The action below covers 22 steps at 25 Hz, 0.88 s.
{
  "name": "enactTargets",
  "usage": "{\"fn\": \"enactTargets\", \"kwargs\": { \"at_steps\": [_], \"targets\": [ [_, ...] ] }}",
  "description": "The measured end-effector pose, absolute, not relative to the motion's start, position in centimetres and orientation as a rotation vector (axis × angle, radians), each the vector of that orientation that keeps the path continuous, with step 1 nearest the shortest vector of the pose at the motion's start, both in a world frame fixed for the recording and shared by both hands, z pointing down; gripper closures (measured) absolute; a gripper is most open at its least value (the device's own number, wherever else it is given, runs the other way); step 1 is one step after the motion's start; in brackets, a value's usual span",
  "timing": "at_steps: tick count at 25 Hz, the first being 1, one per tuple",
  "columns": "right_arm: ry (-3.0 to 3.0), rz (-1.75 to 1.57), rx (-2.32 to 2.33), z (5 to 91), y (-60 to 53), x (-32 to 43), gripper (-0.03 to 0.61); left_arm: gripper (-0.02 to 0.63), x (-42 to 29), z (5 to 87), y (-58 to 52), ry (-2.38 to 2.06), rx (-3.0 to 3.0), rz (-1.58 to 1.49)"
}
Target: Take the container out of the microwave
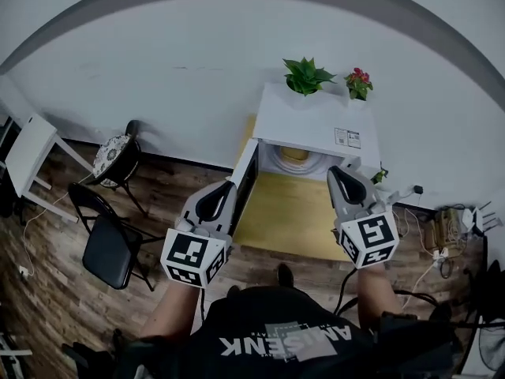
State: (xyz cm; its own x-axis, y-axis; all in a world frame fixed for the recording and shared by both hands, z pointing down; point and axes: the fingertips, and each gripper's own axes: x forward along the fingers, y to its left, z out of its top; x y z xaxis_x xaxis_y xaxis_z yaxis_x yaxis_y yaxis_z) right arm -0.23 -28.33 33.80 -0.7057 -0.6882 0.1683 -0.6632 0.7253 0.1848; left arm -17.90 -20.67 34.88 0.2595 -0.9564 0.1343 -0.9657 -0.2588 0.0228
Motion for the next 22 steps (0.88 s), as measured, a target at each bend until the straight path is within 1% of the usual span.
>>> {"fn": "enactTargets", "kwargs": {
  "at_steps": [4, 9, 11, 13, 17, 19, 22],
  "targets": [
    [-2.725, -0.16, 0.961, 35.2, -31.6, -0.4, 0.56, 0.611, -17.4, 35.3, -21.7, -1.919, 2.334, 0.123],
    [-2.764, -0.173, 0.783, 36.9, -33.0, -1.5, 0.541, 0.611, -17.1, 35.9, -22.6, -1.973, 2.252, 0.106],
    [-2.77, -0.18, 0.689, 38.0, -33.0, -2.3, 0.515, 0.609, -16.8, 36.1, -22.9, -1.982, 2.231, 0.089],
    [-2.762, -0.197, 0.598, 39.2, -32.9, -3.0, 0.495, 0.568, -16.5, 36.6, -23.2, -1.997, 2.195, 0.082],
    [-2.718, -0.24, 0.445, 42.2, -32.5, -4.5, 0.463, 0.568, -16.3, 37.5, -23.2, -2.024, 2.128, 0.088],
    [-2.684, -0.25, 0.368, 44.0, -32.2, -5.1, 0.437, 0.567, -16.0, 38.0, -22.9, -2.019, 2.109, 0.085],
    [-2.622, -0.288, 0.283, 47.1, -32.4, -5.4, 0.397, 0.537, -15.2, 38.8, -22.5, -2.026, 2.083, 0.099]
  ]
}}
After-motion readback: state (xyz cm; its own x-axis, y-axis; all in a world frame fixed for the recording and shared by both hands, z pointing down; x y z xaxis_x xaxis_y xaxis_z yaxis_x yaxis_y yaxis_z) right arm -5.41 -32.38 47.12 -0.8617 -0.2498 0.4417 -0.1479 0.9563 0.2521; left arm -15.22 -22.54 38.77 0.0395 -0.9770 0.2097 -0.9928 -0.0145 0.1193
